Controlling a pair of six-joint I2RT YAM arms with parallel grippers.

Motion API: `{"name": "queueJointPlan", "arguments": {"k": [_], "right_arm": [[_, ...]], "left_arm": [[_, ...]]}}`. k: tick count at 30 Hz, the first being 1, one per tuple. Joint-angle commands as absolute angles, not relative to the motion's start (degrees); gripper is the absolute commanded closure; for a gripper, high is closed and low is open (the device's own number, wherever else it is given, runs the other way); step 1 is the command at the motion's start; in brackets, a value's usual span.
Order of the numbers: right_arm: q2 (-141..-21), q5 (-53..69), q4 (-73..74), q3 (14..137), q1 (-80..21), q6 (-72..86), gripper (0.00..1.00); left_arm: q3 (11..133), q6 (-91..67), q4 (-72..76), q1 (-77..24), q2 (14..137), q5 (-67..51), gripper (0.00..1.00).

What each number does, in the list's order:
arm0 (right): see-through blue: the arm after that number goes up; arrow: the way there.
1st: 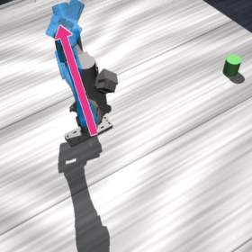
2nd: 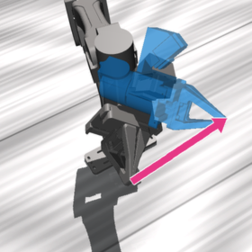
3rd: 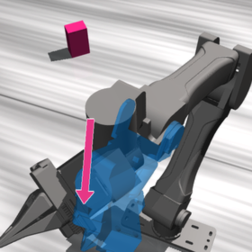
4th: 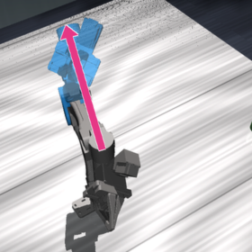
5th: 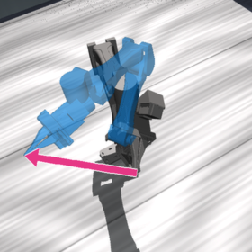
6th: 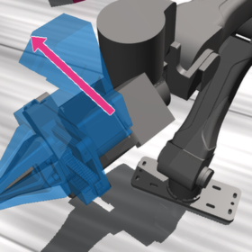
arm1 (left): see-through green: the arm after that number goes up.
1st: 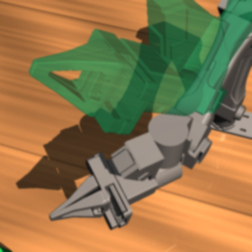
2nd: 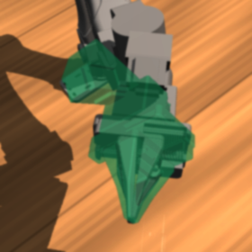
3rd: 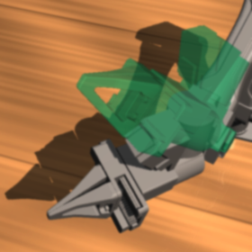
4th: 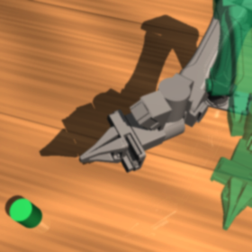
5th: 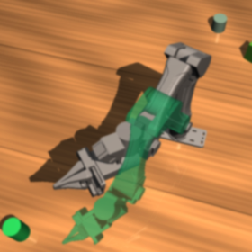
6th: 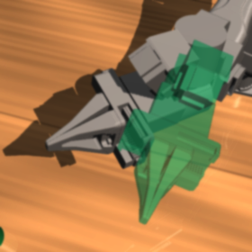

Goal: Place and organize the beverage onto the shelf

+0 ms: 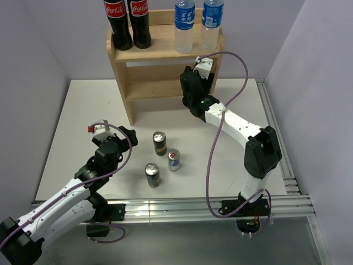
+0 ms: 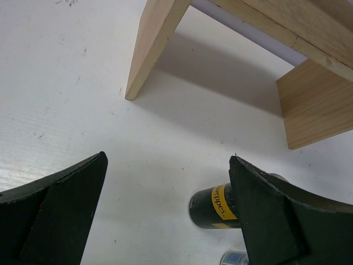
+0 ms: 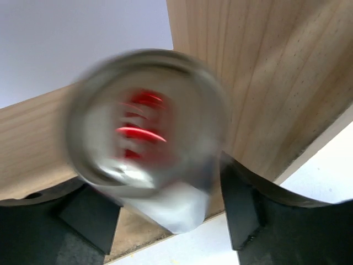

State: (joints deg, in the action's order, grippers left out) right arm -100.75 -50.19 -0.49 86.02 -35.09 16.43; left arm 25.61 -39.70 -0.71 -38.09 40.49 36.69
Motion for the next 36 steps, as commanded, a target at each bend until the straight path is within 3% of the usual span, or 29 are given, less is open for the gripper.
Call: {"name": "queueJointPlan", "arguments": {"k": [1,12,14,15,19,26,36], "right_arm": [[-100.90,-51.24,-4.31,89.21,-34.37,17.23,0.25],[-100.55,-50.89,-3.25,87.89,-34.37,18.19,0.20],[-99.41,-50.10,-2.47,87.10,-34.54,18.54,0.16],[-98.88,-49.84,-2.46,86.58,-34.72,18.37,0.06],[-95.55,-48.43,-2.37,83.68,-35.33,18.28,0.00],[-90.97,-46.59,-2.37,79.19,-36.03,18.46,0.00],[-82.10,-33.76,-6.06,70.06,-38.40,13.72,0.00]], "left_arm": [[25.58,-39.55,0.18,-38.23,39.90,37.62,0.01],[25.75,-39.46,0.18,-38.23,40.17,37.62,0.01],[25.75,-39.46,0.18,-38.32,40.08,37.71,0.01],[25.66,-39.46,0.18,-38.32,39.99,37.88,0.01],[25.58,-39.64,0.17,-38.23,39.64,37.79,0.01],[25.49,-39.73,0.18,-38.23,38.94,37.97,0.01],[25.49,-39.90,-0.97,-38.23,39.02,37.53,0.01]]}}
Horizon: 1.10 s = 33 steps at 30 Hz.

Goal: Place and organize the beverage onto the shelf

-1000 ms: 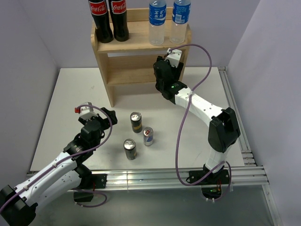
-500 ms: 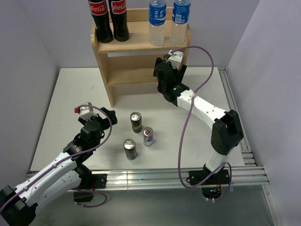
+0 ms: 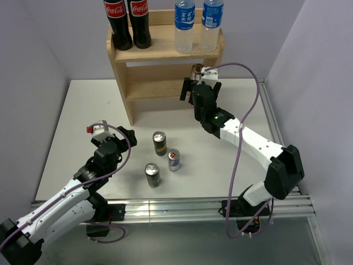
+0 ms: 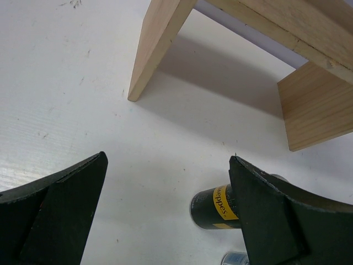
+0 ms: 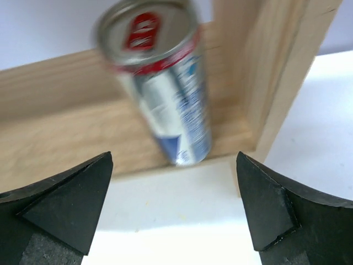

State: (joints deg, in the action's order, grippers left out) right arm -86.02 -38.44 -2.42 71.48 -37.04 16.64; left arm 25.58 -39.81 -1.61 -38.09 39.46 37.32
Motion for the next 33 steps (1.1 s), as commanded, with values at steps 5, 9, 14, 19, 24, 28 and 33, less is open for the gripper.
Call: {"name": "queueJointPlan", "arguments": {"k": [5,9,14,19,24,28,33], "right_arm": [[-75.42,-31.82,-4.75,63.65,-42.61,12.92,0.00],[-67.43,-32.60,-2.99,55.04,-48.31,16.43,0.00],[-57.41,-31.57,-1.14,41.94,-56.59,23.46,0.00],[-48.61,-27.16,-8.25,29.19,-65.46,24.07,0.00],[-47.19,-28.03,-10.19,23.39,-70.74,27.77,0.00],[-52.63,-30.49,-13.87,21.89,-74.35,30.14,0.00],[-61.94,-32.25,-22.05,19.52,-74.97,31.29,0.00]], "left_arm": [[25.49,-39.99,-0.97,-38.23,38.94,37.62,0.01],[25.49,-39.81,-0.97,-38.23,38.50,37.53,0.01],[25.31,-39.99,-0.79,-38.23,38.58,37.35,0.01],[25.49,-39.99,-0.70,-38.23,39.02,37.26,0.01],[25.40,-39.99,-0.88,-38.32,38.76,37.71,0.01],[25.40,-40.08,-0.88,-38.32,39.02,37.79,0.01],[25.58,-39.90,-0.88,-38.32,39.29,37.79,0.01]]}}
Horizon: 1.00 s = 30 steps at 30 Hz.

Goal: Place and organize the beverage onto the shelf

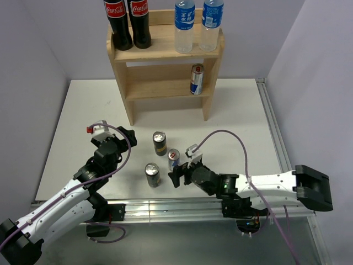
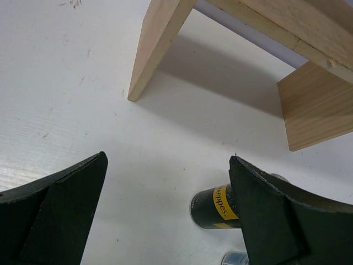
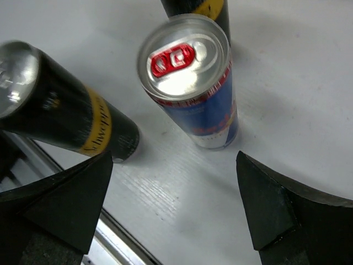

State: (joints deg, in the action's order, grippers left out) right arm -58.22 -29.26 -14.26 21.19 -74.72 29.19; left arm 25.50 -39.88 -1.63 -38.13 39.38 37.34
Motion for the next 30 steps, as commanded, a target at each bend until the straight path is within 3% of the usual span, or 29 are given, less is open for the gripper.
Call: {"name": "queueJointPlan", "arguments": {"k": [1,12,22,25,26,30], "right_arm": [[-63.27,-32.60,-24.67,19.42,-75.06,31.29,0.00],[-81.98,-39.98,-37.00,23.90,-72.16,27.86,0.00],[-91.58,-45.00,-47.44,26.02,-70.32,24.52,0.02],[-93.42,-46.41,-50.00,25.84,-69.00,24.61,0.18],[-94.04,-46.75,-50.71,25.67,-68.73,24.70,0.32],[-94.92,-47.29,-51.77,26.36,-67.77,23.65,0.62]], "left_arm": [[25.58,-39.82,-1.05,-38.32,39.29,37.79,0.01],[25.75,-39.64,-0.97,-38.32,39.11,37.44,0.01],[25.66,-39.55,-0.97,-38.32,39.11,37.18,0.01],[25.66,-39.64,-0.97,-38.32,39.37,37.09,0.01],[25.58,-39.73,-0.79,-38.32,39.37,37.09,0.01],[25.66,-39.73,-0.62,-38.41,39.81,36.91,0.01]]}}
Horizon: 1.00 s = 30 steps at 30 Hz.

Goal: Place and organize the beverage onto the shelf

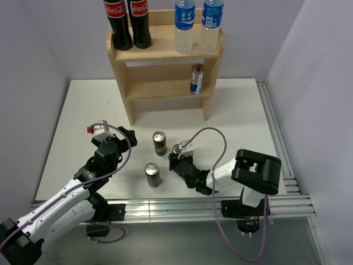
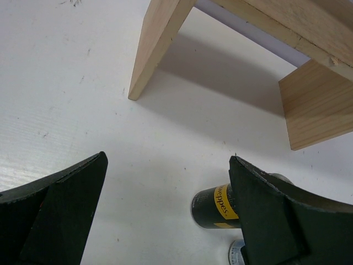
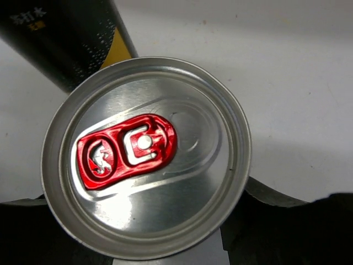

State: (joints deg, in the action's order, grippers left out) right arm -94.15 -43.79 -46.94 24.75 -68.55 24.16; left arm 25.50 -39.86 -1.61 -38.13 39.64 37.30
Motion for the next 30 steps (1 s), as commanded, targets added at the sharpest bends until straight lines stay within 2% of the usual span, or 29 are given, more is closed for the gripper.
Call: {"name": "queueJointPlan", "arguments": {"k": [1,2,3,7,14,21,30], "right_arm": [[-94.75,-47.46,-51.33,26.54,-67.76,23.64,0.85],[-93.61,-47.55,-50.63,26.89,-67.85,23.56,0.99],[-92.73,-48.24,-49.23,27.07,-67.76,23.38,1.00],[-85.62,-51.94,-38.17,31.28,-68.46,21.89,1.00],[-77.17,-56.17,-18.12,51.90,-67.51,14.68,1.00],[-80.76,-50.81,-9.25,67.66,-59.70,10.37,1.00],[-90.78,-44.56,-6.07,82.43,-49.31,8.44,1.00]], "left_arm": [[25.58,-39.73,-0.62,-38.32,39.90,37.00,0.01],[25.58,-39.73,-0.62,-38.32,39.90,36.91,0.01],[25.58,-39.73,-0.62,-38.32,39.90,37.00,0.01],[25.66,-39.73,-0.88,-38.41,39.55,37.09,0.01],[25.49,-40.08,-0.62,-38.32,39.29,36.74,0.01],[25.23,-40.17,-0.97,-38.32,38.24,36.83,0.01],[25.31,-40.08,-1.93,-38.32,36.57,37.09,0.01]]}}
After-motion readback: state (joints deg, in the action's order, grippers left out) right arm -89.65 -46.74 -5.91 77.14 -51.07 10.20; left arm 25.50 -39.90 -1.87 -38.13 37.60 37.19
